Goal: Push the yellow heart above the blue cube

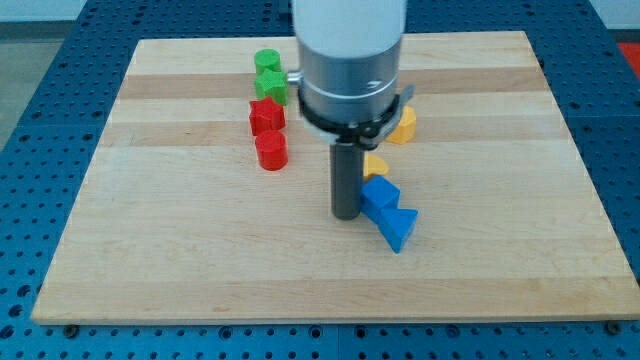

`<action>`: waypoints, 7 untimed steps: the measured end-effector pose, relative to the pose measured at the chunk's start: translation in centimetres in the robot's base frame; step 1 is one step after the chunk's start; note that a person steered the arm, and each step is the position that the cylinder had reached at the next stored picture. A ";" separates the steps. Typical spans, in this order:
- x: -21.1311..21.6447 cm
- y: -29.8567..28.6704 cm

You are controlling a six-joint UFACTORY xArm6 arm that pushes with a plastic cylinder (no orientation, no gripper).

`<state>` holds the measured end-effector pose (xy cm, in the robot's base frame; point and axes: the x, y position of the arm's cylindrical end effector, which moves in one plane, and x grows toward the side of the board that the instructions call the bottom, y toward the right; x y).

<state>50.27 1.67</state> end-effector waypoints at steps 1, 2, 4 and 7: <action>0.0 0.0; 0.0 0.0; 0.0 2.0; -1.6 -1.4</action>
<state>48.65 0.30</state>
